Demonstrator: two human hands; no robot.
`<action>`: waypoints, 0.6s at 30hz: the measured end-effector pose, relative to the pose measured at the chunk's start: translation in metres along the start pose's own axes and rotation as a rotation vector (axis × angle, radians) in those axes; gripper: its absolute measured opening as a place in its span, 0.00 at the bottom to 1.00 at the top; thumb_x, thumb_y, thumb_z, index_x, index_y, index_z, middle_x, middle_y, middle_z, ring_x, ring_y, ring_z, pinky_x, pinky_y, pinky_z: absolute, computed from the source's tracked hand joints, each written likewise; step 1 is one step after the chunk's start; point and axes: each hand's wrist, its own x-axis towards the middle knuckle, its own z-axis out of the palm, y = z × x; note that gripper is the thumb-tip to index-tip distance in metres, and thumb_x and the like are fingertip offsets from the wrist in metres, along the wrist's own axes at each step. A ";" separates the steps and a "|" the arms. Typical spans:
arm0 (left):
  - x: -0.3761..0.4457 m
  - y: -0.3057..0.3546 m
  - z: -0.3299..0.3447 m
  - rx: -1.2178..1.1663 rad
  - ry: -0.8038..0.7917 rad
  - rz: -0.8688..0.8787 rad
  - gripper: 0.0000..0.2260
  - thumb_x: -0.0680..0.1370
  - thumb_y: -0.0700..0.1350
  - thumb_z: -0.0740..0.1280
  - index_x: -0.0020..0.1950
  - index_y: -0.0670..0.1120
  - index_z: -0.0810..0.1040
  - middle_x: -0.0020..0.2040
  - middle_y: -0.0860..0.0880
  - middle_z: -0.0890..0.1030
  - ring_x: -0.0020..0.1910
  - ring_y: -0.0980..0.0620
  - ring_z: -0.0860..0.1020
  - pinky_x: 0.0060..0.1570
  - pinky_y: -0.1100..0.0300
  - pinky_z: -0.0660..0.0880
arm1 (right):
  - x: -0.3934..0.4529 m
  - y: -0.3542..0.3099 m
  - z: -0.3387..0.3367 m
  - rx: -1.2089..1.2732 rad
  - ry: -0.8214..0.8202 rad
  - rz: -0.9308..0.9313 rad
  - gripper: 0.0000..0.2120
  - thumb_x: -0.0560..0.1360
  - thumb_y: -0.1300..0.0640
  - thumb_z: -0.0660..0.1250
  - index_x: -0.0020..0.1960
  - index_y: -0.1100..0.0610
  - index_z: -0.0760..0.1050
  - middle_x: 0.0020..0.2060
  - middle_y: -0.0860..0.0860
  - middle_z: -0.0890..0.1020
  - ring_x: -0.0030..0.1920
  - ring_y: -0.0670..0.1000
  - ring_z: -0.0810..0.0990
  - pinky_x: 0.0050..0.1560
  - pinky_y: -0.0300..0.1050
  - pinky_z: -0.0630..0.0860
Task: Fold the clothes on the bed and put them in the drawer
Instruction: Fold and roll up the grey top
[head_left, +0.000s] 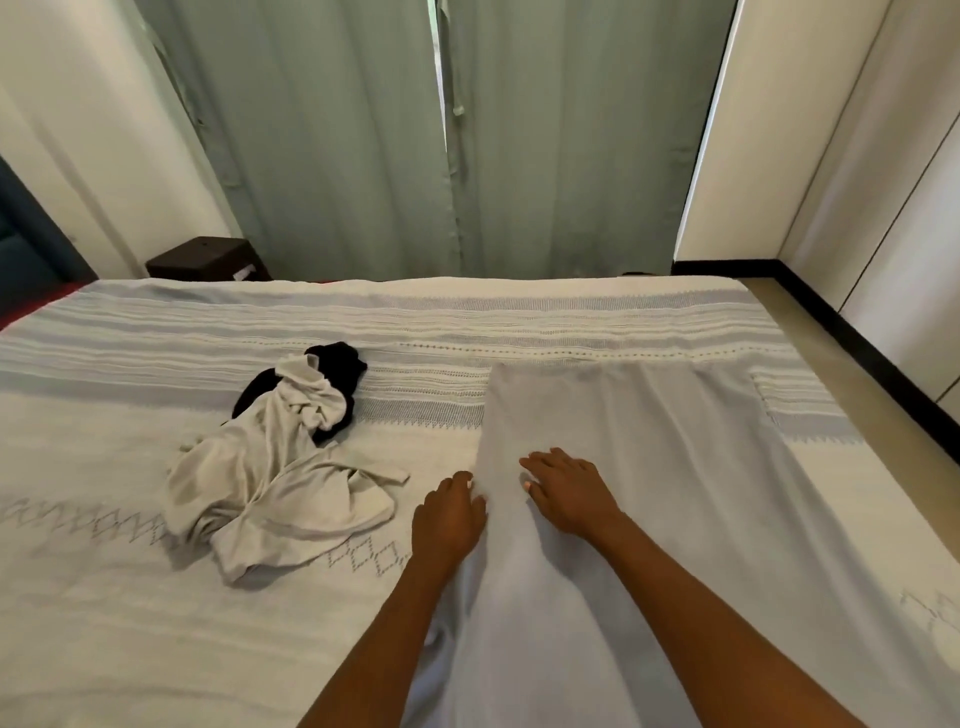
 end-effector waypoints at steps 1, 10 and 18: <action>0.018 0.000 0.005 -0.013 -0.011 -0.011 0.18 0.82 0.53 0.59 0.69 0.46 0.71 0.63 0.45 0.77 0.61 0.44 0.76 0.59 0.51 0.72 | 0.024 0.007 -0.002 -0.010 -0.015 -0.008 0.22 0.85 0.49 0.53 0.79 0.49 0.62 0.78 0.47 0.63 0.78 0.52 0.58 0.74 0.52 0.58; 0.108 -0.005 0.012 -0.272 -0.093 -0.243 0.11 0.80 0.56 0.64 0.49 0.49 0.75 0.48 0.54 0.79 0.49 0.53 0.77 0.49 0.59 0.69 | 0.204 0.031 -0.009 0.037 0.029 0.112 0.30 0.81 0.38 0.58 0.74 0.56 0.64 0.69 0.58 0.70 0.65 0.63 0.72 0.61 0.57 0.71; 0.120 -0.010 0.013 -0.516 -0.185 -0.395 0.09 0.77 0.48 0.68 0.46 0.42 0.80 0.42 0.49 0.82 0.43 0.52 0.79 0.47 0.57 0.74 | 0.283 0.049 -0.009 0.428 0.082 0.197 0.10 0.79 0.48 0.64 0.48 0.54 0.79 0.47 0.51 0.79 0.46 0.54 0.79 0.51 0.51 0.76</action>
